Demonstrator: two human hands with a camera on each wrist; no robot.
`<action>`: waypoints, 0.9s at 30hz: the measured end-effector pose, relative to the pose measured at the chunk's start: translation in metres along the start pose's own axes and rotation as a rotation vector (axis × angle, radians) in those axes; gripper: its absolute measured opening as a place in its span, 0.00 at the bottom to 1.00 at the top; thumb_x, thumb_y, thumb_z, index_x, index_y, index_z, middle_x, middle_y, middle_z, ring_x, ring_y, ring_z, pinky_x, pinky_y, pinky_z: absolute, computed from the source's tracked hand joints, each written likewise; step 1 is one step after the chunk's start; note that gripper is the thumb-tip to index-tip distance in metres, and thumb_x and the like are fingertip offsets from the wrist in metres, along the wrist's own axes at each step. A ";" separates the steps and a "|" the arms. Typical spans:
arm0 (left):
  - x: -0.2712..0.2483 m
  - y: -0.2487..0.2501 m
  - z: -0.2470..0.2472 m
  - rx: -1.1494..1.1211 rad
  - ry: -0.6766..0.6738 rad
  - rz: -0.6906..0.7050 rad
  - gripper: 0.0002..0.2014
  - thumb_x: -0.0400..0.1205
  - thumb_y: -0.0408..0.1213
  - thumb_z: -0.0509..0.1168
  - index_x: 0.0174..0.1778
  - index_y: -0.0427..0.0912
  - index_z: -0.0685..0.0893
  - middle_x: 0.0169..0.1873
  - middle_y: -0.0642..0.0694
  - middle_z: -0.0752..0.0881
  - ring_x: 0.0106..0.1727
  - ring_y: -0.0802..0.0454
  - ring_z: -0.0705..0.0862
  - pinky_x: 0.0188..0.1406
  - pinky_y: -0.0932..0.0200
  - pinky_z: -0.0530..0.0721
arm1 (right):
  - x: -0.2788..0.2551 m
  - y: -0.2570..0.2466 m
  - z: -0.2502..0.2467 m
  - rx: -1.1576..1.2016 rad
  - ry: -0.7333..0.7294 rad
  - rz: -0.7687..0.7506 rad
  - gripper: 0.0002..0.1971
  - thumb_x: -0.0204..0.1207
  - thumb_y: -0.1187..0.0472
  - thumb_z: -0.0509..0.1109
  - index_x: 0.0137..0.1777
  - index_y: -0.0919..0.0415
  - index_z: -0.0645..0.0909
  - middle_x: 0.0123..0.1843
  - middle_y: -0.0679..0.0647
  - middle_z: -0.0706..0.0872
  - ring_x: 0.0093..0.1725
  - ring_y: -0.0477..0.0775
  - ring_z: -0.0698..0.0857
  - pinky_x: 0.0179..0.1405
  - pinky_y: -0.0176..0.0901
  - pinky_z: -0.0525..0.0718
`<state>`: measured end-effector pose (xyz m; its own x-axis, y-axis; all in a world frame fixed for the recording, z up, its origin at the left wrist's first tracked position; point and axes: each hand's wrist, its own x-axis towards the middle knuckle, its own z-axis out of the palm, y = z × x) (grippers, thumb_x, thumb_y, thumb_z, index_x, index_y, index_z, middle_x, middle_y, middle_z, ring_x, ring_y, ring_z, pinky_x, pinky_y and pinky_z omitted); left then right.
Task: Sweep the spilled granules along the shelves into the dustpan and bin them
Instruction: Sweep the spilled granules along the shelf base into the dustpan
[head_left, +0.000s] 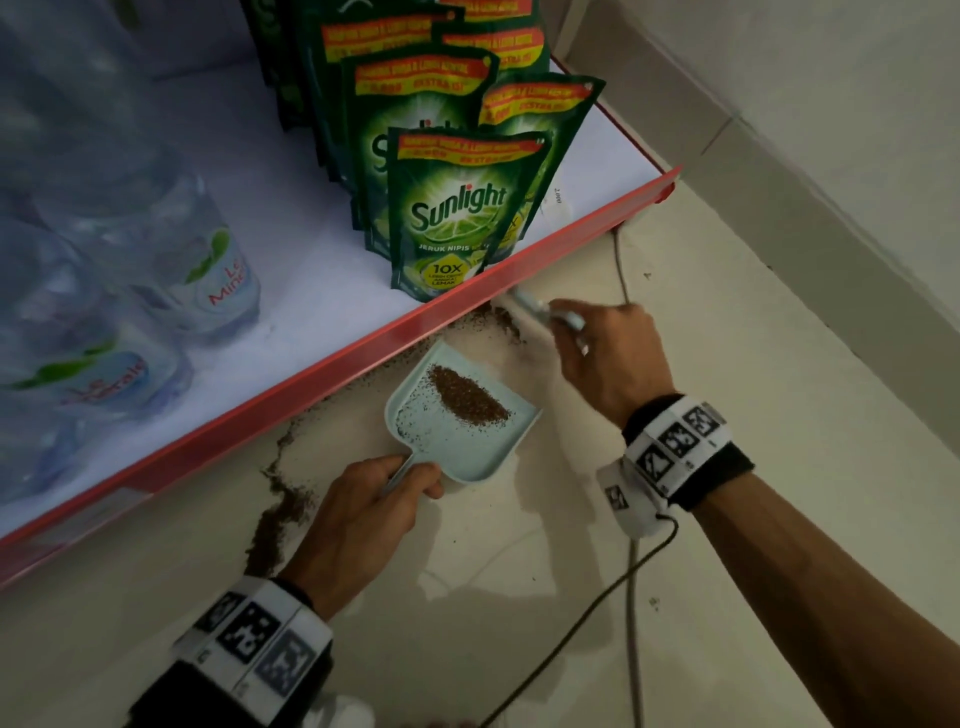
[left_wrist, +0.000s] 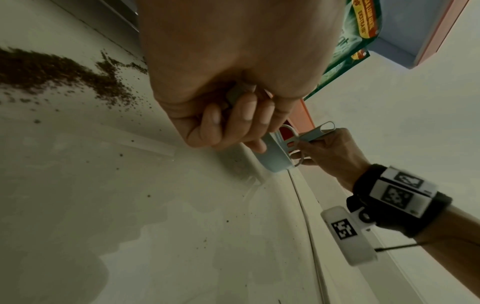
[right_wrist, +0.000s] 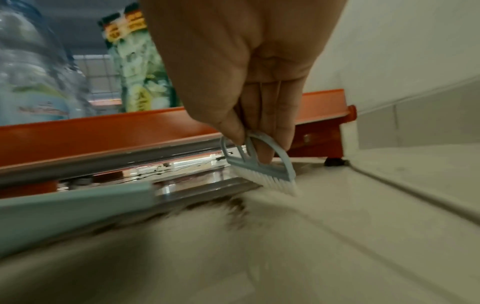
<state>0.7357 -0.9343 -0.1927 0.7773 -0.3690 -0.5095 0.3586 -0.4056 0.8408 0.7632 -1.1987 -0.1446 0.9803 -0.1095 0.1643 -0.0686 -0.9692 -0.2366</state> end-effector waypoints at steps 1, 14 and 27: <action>0.000 -0.001 -0.001 0.001 0.001 -0.004 0.15 0.72 0.57 0.62 0.36 0.51 0.88 0.14 0.55 0.71 0.17 0.59 0.68 0.24 0.58 0.66 | 0.008 0.007 0.001 -0.039 0.025 0.056 0.12 0.82 0.60 0.61 0.46 0.58 0.87 0.27 0.57 0.84 0.26 0.64 0.83 0.28 0.46 0.80; -0.005 -0.002 -0.006 -0.012 0.004 -0.009 0.15 0.72 0.56 0.61 0.35 0.51 0.87 0.13 0.55 0.71 0.16 0.60 0.67 0.24 0.58 0.64 | -0.018 -0.025 0.008 0.001 -0.070 0.072 0.11 0.82 0.61 0.62 0.52 0.57 0.87 0.30 0.58 0.87 0.27 0.64 0.83 0.33 0.50 0.86; 0.002 -0.001 -0.004 -0.029 0.004 -0.002 0.15 0.73 0.56 0.61 0.34 0.50 0.87 0.13 0.55 0.70 0.16 0.60 0.67 0.23 0.59 0.65 | 0.087 0.065 0.023 -0.234 -0.099 0.022 0.17 0.76 0.74 0.64 0.59 0.64 0.89 0.55 0.68 0.90 0.51 0.74 0.87 0.52 0.59 0.85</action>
<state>0.7384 -0.9313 -0.1941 0.7789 -0.3647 -0.5103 0.3749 -0.3814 0.8450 0.8483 -1.2660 -0.1672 0.9907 -0.1204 0.0639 -0.1201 -0.9927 -0.0091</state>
